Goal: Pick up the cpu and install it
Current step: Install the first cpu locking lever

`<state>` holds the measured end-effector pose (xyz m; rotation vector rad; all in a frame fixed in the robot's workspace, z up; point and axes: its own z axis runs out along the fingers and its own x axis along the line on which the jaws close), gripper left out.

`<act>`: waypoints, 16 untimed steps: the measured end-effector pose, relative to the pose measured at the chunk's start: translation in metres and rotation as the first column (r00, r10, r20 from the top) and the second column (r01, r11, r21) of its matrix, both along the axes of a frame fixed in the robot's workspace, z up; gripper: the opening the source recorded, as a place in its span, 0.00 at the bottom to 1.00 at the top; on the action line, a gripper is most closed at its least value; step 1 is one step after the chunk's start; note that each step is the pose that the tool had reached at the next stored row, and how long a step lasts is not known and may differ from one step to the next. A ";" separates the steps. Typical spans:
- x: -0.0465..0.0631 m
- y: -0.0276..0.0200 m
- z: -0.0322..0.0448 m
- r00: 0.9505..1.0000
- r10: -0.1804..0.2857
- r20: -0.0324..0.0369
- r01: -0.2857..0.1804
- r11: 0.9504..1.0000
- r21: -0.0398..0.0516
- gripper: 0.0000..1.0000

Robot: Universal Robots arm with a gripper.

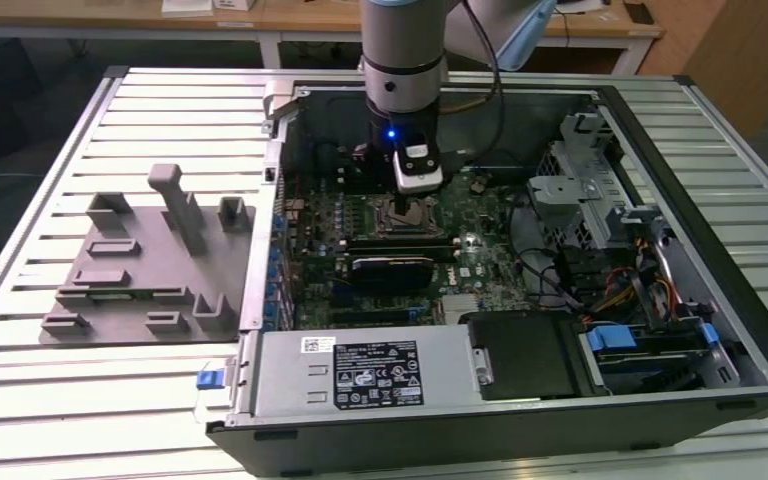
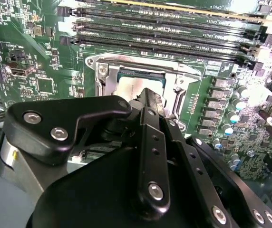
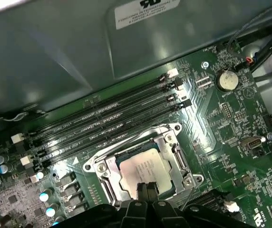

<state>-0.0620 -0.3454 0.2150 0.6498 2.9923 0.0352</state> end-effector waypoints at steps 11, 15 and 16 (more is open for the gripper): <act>0.001 0.0000 -0.0001 0.995 0.097 0.000 -0.097 0.995 0.005 0.11; 0.004 0.0000 0.0000 0.992 0.129 0.000 -0.129 0.992 0.005 0.11; 0.005 0.0000 0.0000 0.990 0.138 0.000 -0.138 0.990 0.005 0.11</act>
